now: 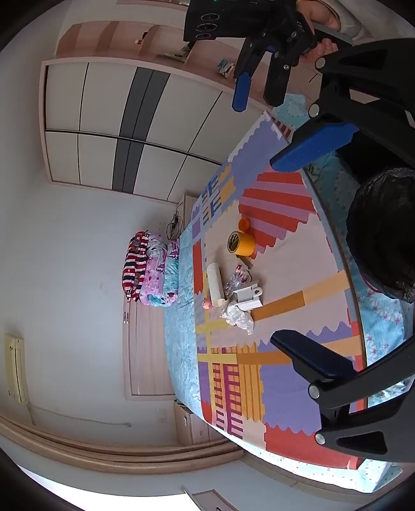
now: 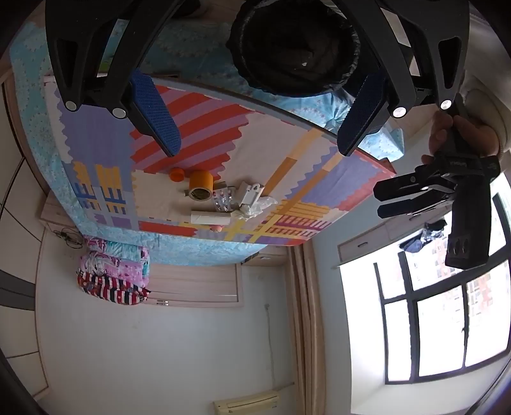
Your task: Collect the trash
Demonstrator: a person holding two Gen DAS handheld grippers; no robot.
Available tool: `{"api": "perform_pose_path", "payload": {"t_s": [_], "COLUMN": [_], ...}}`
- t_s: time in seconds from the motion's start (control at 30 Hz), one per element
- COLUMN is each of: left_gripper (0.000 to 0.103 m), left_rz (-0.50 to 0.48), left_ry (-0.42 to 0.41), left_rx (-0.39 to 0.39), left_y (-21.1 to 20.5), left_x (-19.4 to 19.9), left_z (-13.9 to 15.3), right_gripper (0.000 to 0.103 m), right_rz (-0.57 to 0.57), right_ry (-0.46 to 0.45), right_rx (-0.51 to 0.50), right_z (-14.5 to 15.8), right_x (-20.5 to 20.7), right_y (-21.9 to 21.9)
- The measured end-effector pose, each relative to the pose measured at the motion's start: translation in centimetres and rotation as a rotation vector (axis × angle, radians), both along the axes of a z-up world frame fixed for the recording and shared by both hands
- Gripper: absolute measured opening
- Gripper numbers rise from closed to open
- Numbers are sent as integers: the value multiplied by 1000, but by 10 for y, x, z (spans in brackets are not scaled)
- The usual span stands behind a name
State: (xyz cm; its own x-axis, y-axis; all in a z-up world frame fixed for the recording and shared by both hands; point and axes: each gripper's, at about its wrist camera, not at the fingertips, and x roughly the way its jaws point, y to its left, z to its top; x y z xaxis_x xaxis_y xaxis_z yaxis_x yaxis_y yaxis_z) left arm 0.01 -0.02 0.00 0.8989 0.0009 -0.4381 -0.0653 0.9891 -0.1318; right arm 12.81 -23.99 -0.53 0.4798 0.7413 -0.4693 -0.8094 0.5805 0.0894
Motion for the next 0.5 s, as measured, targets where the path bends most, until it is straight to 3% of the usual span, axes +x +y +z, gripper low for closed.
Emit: {"api": "perform_pose_path", "payload": {"t_s": [0.5], "left_gripper": [95], "left_rz": [3], "left_ry": [-7], "left_rx": [-1], "left_y": [0], "left_x": [0], "left_z": [0], "right_gripper": [99], "right_rz": [6], "right_ry": [-1], "right_rx": [-3], "right_z": [-1], "right_x": [-2], "right_y": [2]}}
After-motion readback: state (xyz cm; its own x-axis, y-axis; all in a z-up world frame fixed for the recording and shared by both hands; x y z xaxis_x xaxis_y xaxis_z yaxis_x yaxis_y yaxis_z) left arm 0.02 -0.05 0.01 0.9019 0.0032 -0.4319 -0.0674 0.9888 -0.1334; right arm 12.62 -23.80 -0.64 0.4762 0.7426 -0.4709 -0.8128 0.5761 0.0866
